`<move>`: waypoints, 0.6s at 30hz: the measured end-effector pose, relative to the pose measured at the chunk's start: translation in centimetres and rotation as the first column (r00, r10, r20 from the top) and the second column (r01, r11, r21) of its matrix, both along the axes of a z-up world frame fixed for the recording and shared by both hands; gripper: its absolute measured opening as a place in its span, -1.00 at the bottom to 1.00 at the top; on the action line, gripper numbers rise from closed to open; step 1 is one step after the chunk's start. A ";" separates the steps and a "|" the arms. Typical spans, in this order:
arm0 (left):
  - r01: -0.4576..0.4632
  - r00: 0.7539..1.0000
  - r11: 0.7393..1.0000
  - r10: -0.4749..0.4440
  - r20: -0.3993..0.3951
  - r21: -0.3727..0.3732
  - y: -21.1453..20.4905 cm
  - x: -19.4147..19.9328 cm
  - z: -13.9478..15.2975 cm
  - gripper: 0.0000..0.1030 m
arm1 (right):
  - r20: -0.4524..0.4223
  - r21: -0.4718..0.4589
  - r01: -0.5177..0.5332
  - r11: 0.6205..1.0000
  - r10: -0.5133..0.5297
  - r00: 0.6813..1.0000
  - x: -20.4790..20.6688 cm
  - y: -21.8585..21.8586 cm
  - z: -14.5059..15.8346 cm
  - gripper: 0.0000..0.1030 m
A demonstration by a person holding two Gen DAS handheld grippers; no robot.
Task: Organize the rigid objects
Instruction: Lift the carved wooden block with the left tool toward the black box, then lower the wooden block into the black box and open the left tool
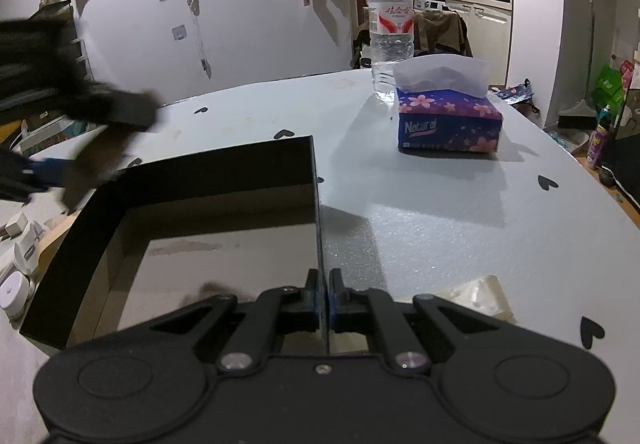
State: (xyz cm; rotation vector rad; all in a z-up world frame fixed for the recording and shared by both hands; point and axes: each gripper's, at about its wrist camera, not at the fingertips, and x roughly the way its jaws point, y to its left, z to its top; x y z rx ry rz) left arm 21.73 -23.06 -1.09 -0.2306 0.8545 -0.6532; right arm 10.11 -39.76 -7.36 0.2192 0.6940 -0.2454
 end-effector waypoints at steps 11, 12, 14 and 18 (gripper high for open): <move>-0.008 0.981 0.999 0.015 -0.192 0.036 -6.9 3.4 -6.3 0.48 | -0.014 -0.001 -0.028 1.000 0.028 1.000 0.2 0.1 0.1 -0.90; -0.016 0.981 0.999 0.023 -0.192 0.039 -7.2 3.6 -6.5 0.48 | -0.014 0.000 -0.030 1.000 0.030 0.999 0.2 0.1 0.1 -0.90; -0.034 0.979 0.999 0.041 -0.202 0.039 -7.6 3.9 -7.1 0.47 | -0.012 0.007 -0.034 0.999 0.034 0.999 0.2 -0.1 0.0 -0.89; -0.079 0.975 0.997 0.082 -0.206 0.020 -7.2 4.3 -7.7 0.64 | -0.011 0.009 -0.042 0.999 0.042 0.999 0.3 -0.2 0.0 -0.89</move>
